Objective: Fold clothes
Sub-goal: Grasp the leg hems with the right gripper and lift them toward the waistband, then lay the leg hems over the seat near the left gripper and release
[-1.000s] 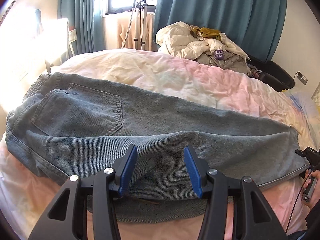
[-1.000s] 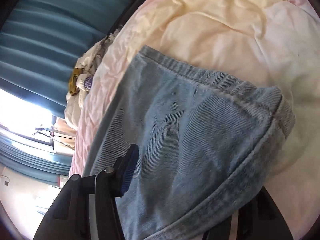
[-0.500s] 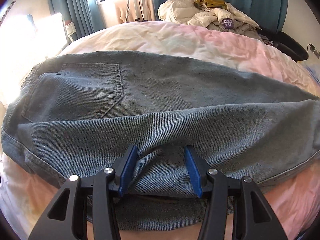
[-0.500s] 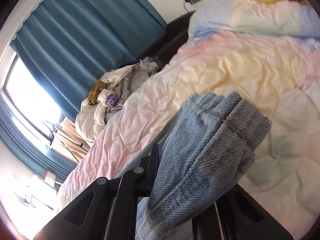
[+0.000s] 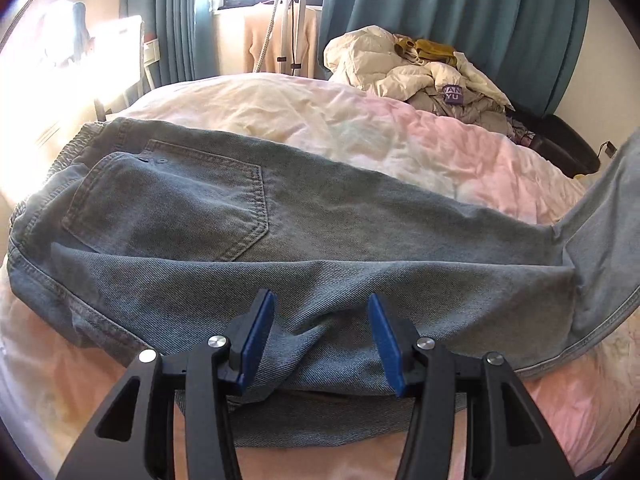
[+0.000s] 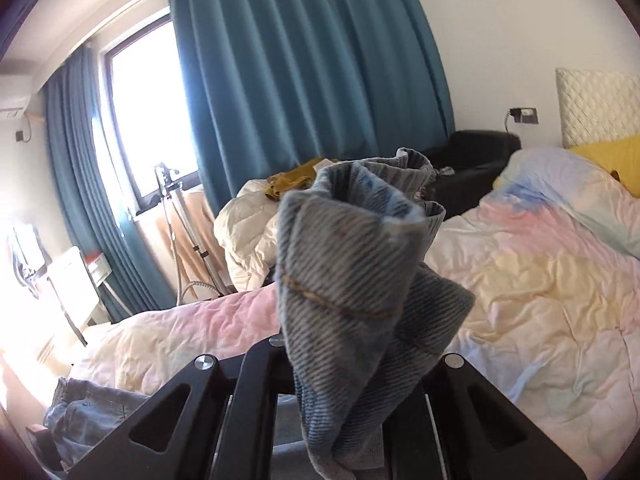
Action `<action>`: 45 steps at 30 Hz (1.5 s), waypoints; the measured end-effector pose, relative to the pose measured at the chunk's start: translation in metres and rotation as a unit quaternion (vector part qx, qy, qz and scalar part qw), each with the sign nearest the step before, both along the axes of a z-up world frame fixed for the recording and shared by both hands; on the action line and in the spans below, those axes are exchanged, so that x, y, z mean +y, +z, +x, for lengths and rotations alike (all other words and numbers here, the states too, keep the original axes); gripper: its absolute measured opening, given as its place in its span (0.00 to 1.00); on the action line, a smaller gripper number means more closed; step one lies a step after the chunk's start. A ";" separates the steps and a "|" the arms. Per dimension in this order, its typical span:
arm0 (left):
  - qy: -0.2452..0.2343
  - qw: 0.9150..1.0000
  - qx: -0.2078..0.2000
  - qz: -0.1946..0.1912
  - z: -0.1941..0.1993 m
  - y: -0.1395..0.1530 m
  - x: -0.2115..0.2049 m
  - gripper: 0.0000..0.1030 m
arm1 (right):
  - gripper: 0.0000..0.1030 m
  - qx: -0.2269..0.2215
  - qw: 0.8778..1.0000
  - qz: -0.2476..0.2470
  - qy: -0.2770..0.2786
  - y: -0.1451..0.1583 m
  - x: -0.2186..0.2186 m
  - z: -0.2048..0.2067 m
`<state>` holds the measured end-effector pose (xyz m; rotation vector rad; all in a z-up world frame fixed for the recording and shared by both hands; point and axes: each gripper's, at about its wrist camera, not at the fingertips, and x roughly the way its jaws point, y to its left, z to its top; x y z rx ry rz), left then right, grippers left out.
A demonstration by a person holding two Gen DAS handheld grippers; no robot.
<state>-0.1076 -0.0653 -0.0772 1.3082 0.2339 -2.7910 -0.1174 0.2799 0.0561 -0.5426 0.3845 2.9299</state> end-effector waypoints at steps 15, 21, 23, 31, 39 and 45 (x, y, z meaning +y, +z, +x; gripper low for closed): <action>0.097 0.990 0.013 0.097 0.004 0.004 -0.064 0.49 | 0.05 -0.124 0.965 0.162 0.165 -0.160 -0.233 -0.016; 0.087 0.990 0.013 0.110 -0.001 0.000 -0.062 0.49 | 0.05 -0.142 0.957 0.188 0.169 -0.193 -0.233 -0.001; 0.079 0.990 0.019 0.111 -0.002 0.003 -0.059 0.49 | 0.05 -0.119 0.957 0.200 0.172 -0.179 -0.237 0.006; 0.050 0.991 0.041 0.119 -0.001 0.009 -0.051 0.49 | 0.06 -0.177 0.941 0.186 0.223 -0.203 -0.260 -0.010; 0.032 0.989 0.043 0.141 -0.005 0.007 -0.051 0.49 | 0.29 -0.197 0.934 0.146 0.261 -0.194 -0.248 -0.012; -0.007 0.985 0.055 0.165 -0.001 0.009 -0.041 0.49 | 0.49 -0.237 0.911 0.068 0.331 -0.174 -0.218 0.011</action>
